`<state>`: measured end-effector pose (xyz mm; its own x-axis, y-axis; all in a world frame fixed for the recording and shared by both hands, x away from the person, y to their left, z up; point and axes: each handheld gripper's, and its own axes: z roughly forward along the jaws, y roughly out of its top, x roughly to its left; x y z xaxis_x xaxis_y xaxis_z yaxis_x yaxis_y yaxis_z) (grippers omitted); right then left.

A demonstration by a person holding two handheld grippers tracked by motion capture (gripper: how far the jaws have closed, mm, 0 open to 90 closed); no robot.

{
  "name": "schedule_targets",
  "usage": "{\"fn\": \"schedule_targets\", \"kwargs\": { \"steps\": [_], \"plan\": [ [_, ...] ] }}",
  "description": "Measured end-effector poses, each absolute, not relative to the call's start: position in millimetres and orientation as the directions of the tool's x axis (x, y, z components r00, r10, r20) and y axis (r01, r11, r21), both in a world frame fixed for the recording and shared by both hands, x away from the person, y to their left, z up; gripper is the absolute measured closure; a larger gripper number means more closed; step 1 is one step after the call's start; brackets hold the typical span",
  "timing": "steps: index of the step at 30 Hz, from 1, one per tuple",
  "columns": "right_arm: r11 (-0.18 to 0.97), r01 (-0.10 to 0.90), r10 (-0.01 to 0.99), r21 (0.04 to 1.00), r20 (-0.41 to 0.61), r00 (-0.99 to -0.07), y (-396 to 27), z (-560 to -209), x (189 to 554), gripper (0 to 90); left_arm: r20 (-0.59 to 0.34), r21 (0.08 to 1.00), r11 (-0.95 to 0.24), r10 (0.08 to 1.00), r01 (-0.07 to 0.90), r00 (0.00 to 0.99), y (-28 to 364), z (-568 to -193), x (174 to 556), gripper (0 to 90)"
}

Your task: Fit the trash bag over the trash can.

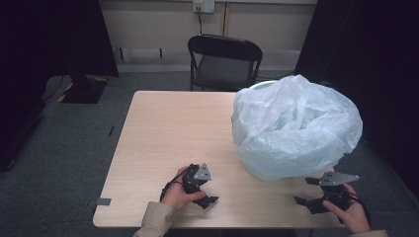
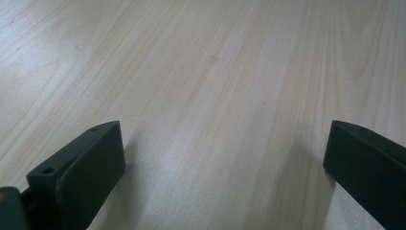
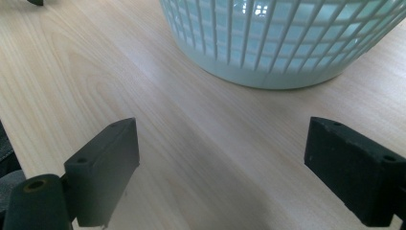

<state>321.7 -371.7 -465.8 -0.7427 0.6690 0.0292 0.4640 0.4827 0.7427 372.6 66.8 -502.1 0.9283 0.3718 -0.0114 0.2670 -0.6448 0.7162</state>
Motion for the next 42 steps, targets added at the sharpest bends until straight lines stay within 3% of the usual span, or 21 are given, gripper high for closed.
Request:
{"fn": "schedule_targets", "kwargs": {
  "steps": [42],
  "plan": [
    [0.508, 0.497, 0.699, 0.704, 0.001, -0.715, -377, -496, 335, 10.7, -0.012, 0.716, -0.645, 0.372, 0.267, 0.928, 67, -502, 373, 0.0]
  ]
}}
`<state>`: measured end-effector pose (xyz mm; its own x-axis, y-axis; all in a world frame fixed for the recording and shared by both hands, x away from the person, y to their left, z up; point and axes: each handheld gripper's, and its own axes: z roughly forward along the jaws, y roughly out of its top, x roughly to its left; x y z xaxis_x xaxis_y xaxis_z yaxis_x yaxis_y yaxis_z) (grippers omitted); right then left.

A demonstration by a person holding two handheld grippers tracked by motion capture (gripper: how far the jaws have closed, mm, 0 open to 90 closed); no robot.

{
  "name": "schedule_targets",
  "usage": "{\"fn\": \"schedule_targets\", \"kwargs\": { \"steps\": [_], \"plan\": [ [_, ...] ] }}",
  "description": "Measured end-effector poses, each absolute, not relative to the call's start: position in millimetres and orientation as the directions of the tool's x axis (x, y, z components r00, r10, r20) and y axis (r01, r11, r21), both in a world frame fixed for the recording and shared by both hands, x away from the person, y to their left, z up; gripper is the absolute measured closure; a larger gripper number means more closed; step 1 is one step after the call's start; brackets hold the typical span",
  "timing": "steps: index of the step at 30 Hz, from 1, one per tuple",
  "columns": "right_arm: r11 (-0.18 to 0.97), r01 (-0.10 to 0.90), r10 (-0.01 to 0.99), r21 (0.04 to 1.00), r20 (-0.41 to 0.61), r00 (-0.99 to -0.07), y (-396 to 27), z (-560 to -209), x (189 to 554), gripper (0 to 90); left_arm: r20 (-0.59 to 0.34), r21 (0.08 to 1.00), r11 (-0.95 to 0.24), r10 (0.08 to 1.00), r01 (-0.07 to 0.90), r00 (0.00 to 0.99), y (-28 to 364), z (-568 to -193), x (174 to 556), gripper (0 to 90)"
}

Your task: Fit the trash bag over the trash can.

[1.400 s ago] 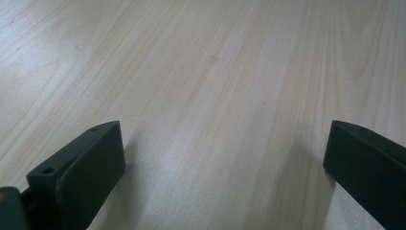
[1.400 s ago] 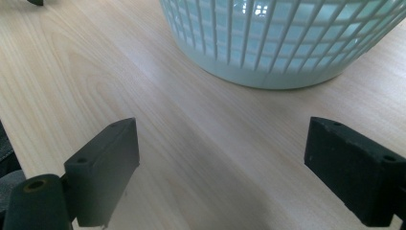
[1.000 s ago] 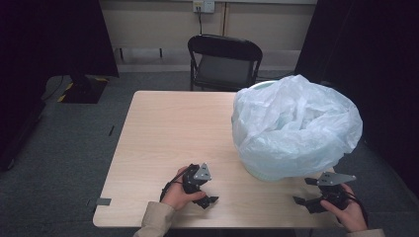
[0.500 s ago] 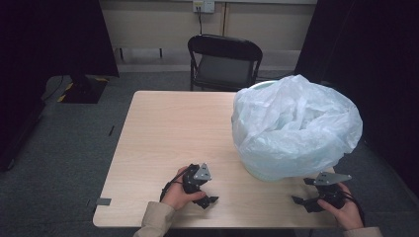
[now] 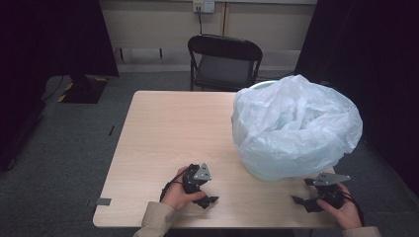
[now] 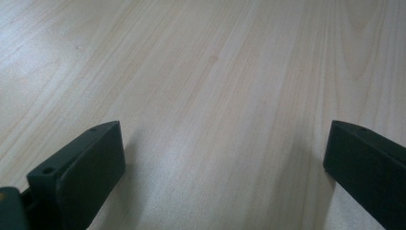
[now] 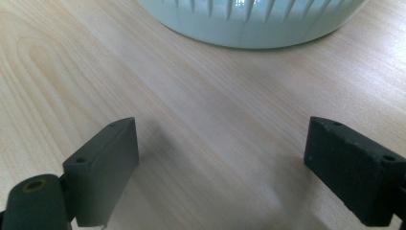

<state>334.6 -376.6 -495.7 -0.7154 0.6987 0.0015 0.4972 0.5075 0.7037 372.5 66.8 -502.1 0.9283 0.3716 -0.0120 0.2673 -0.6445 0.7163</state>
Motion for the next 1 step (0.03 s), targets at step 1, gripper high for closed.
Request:
{"fn": "schedule_targets", "kwargs": {
  "steps": [1],
  "plan": [
    [0.507, 0.497, 0.7, 0.704, 0.0, -0.715, -376.7, -495.8, 334.9, 10.7, -0.011, 0.716, -0.645, 0.371, 0.267, 0.928, 66.8, -502.0, 372.6, 0.0]
  ]
}}
